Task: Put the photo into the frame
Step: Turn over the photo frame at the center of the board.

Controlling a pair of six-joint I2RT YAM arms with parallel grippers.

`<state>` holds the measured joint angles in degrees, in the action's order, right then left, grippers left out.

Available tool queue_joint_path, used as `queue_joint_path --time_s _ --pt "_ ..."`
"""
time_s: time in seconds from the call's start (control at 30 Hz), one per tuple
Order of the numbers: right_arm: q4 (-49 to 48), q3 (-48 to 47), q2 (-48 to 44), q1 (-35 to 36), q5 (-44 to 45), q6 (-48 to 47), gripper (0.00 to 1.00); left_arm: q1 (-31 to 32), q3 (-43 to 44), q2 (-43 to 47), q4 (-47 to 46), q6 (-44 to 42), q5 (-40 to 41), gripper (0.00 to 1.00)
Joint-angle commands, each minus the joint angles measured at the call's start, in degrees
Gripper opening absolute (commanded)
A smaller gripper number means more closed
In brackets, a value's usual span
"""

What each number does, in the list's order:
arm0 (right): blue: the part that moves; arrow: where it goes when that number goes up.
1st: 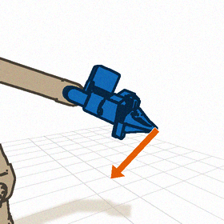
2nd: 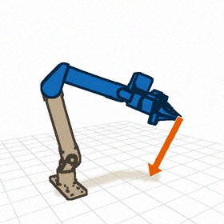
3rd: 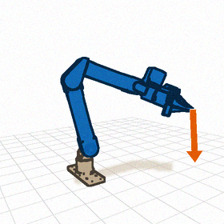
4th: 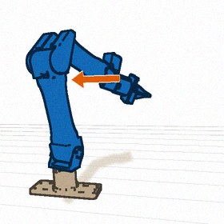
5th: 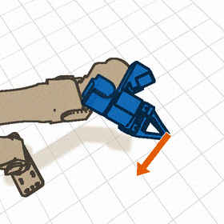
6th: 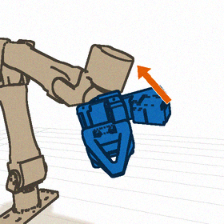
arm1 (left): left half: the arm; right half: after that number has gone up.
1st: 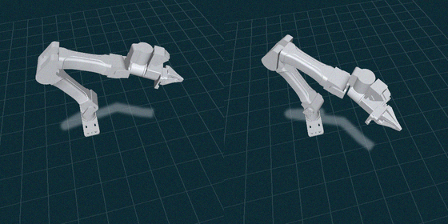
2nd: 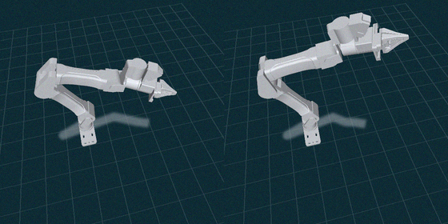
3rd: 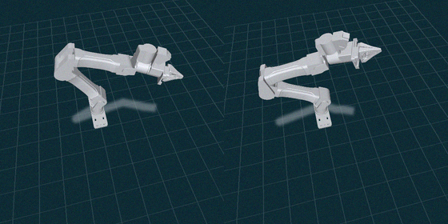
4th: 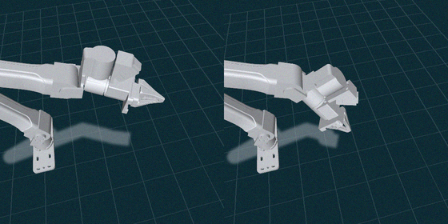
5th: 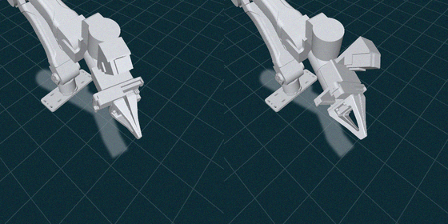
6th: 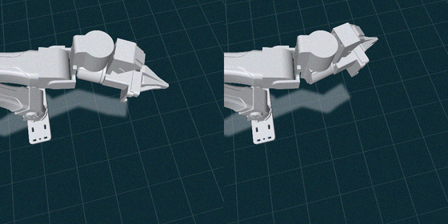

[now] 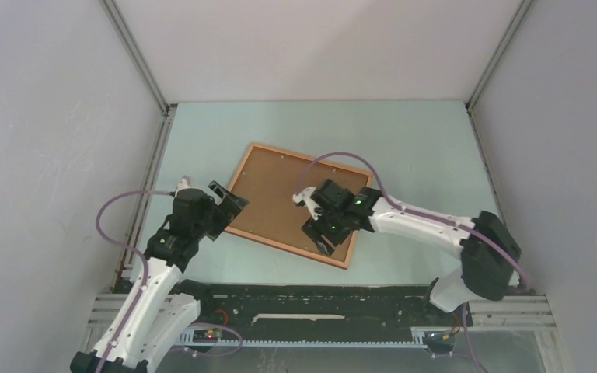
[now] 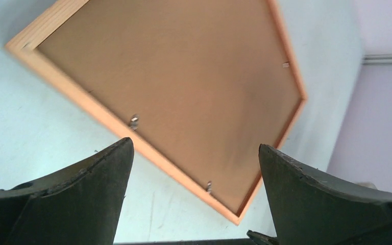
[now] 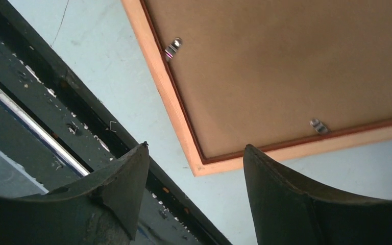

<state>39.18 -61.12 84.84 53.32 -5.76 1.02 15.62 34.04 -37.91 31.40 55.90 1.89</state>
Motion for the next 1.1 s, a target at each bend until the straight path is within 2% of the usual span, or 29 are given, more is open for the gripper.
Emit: queue_joint_path --time_s 0.0,0.13,0.3,0.47,0.83,0.9,1.0,1.07 --pt "7.6 -7.5 7.8 4.1 4.4 -5.1 0.75 -5.1 2.1 -5.9 9.3 1.1 -7.7 1.0" --pt "11.4 -12.8 15.6 7.6 9.0 -4.3 0.75 -6.7 2.5 -9.9 10.7 0.5 -9.2 1.0" --pt "13.9 -17.7 23.4 9.7 11.3 -3.6 0.66 -6.9 0.6 -8.2 9.6 2.0 -8.6 1.0" --pt "14.7 -20.1 27.0 11.0 13.1 -3.5 0.53 -7.2 0.3 -4.5 10.3 1.8 -6.7 1.0" --pt "14.1 -20.9 30.9 14.0 14.1 -2.3 0.33 -7.4 0.1 -2.3 14.7 6.1 -4.2 1.0" --pt "13.2 -20.4 30.7 14.2 13.8 -1.7 0.23 -7.5 -0.5 -2.1 14.9 7.6 -4.0 1.0" --pt "11.5 -19.6 29.0 14.4 15.9 -1.2 0.0 -8.0 -2.0 -2.1 14.3 9.9 -5.1 1.0" --pt "9.3 -18.6 26.0 14.3 16.7 -1.2 0.0 -8.1 -3.5 -2.4 11.6 10.6 -8.4 1.0"
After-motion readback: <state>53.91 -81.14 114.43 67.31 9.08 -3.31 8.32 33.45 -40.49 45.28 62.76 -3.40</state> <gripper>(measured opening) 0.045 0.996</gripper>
